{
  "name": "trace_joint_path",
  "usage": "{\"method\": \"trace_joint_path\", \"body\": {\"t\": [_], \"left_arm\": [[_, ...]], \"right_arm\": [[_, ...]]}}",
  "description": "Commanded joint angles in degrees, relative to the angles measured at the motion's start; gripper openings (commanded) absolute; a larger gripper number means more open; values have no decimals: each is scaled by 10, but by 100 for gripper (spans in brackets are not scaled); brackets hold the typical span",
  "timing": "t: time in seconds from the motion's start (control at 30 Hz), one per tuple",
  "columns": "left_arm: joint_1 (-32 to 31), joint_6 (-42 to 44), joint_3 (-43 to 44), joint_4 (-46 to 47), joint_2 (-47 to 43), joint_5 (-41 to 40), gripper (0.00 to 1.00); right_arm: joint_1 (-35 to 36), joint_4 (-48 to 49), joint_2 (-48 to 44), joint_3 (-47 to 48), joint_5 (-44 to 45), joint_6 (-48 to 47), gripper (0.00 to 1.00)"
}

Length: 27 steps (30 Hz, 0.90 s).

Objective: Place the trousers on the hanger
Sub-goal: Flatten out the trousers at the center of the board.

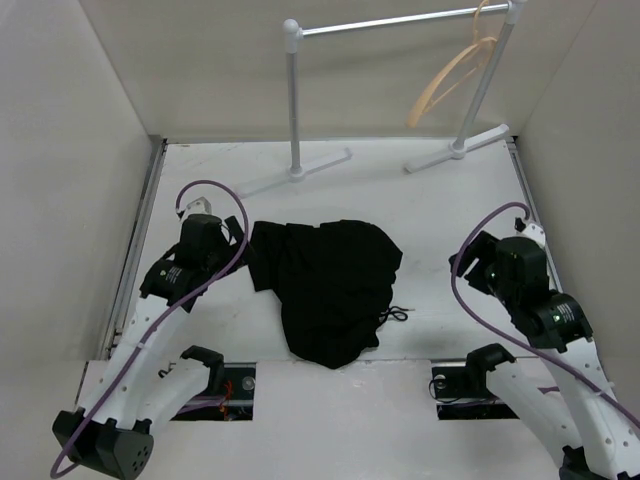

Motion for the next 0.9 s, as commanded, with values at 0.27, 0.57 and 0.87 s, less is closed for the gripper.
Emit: {"method": "trace_joint_path", "body": {"t": [0.27,0.57,0.87], "left_arm": [[26,5,-44,62,-7,69,59],[21,-20,-92,141,60,87,43],[-7,-46,-133,273,172,108,73]], "right_arm": [[3,34,8,-19,-76,7,24],[152,156,72,-93,-169,72,35],[216,328,195,-131,-146,52,71]]}}
